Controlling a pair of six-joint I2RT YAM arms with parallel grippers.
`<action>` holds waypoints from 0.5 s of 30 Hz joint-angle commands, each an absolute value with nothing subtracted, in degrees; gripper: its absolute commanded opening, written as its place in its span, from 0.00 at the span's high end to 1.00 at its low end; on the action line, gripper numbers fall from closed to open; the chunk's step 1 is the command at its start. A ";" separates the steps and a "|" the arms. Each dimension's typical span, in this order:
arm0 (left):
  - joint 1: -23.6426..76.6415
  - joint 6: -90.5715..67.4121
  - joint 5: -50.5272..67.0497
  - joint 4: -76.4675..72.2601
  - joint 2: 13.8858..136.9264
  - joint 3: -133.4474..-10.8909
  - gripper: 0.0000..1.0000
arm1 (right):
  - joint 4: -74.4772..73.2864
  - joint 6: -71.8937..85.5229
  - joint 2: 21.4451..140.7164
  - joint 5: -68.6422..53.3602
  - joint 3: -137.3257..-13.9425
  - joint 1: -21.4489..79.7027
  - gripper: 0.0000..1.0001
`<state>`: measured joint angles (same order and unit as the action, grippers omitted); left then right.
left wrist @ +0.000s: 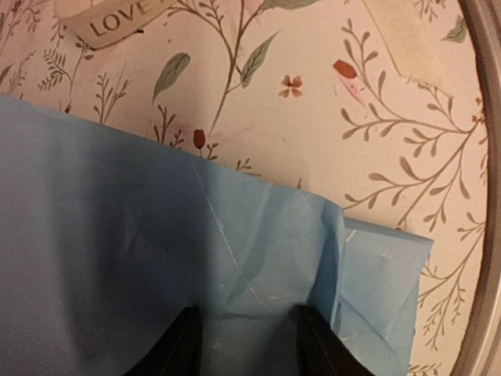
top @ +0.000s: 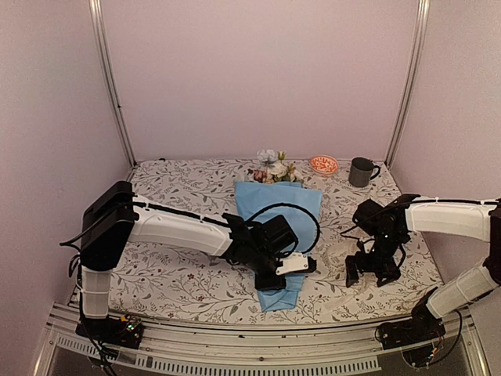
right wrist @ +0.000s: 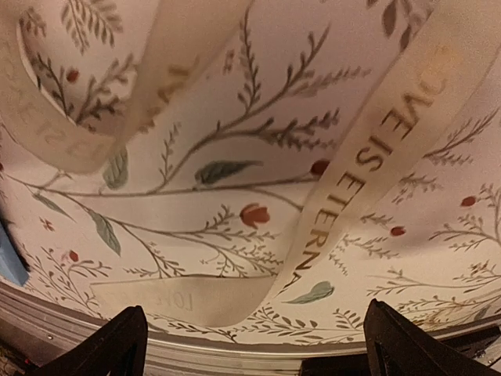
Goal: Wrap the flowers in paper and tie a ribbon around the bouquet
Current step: Move the ribbon to the center of the board.
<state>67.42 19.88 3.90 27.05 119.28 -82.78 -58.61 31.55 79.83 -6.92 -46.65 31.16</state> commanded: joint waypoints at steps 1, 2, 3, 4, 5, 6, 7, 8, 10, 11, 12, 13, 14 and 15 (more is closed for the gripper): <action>67.14 19.59 5.24 29.44 121.73 -82.97 0.57 | -58.08 38.65 78.42 -9.95 -42.92 35.42 0.01; 67.15 19.65 5.23 29.44 121.73 -82.95 0.57 | -57.05 39.02 78.28 -10.12 -43.05 35.57 0.01; 67.15 19.72 5.30 29.44 121.73 -82.97 0.57 | -55.86 39.24 78.35 -10.58 -43.06 35.61 0.09; 67.14 19.74 5.31 29.44 121.75 -82.97 0.57 | -54.65 39.28 78.76 -10.92 -43.01 35.64 0.18; 67.08 19.77 5.26 29.51 121.73 -82.97 0.57 | -53.52 39.48 79.41 -11.23 -42.80 35.74 0.28; 67.13 19.65 5.17 29.53 121.73 -82.90 0.57 | -52.58 39.62 80.22 -11.72 -42.31 35.69 0.37; 67.14 19.57 5.05 29.53 121.65 -82.88 0.57 | -51.47 39.71 81.14 -12.43 -41.71 35.71 0.42; 67.15 19.47 5.06 29.45 121.54 -82.82 0.57 | -50.47 39.41 82.30 -13.19 -40.96 35.73 0.48; 67.10 19.53 5.05 29.36 121.55 -82.71 0.57 | -49.07 39.14 83.53 -14.13 -39.96 35.73 0.54; 67.14 19.51 5.15 29.36 121.55 -82.75 0.57 | -48.69 39.12 83.92 -14.30 -39.68 35.69 0.59; 67.15 19.60 5.18 29.36 121.62 -82.79 0.57 | -48.43 38.99 84.19 -14.40 -39.63 35.68 0.64; 67.14 19.60 5.20 29.36 121.64 -82.84 0.57 | -48.31 38.88 84.38 -14.60 -39.64 35.75 0.69; 67.15 19.70 5.24 29.36 121.66 -82.88 0.57 | -48.03 38.85 84.40 -15.21 -39.74 35.89 0.77; 67.12 19.69 5.27 29.36 121.64 -82.84 0.57 | -47.28 38.61 84.29 -16.56 -40.01 36.38 0.85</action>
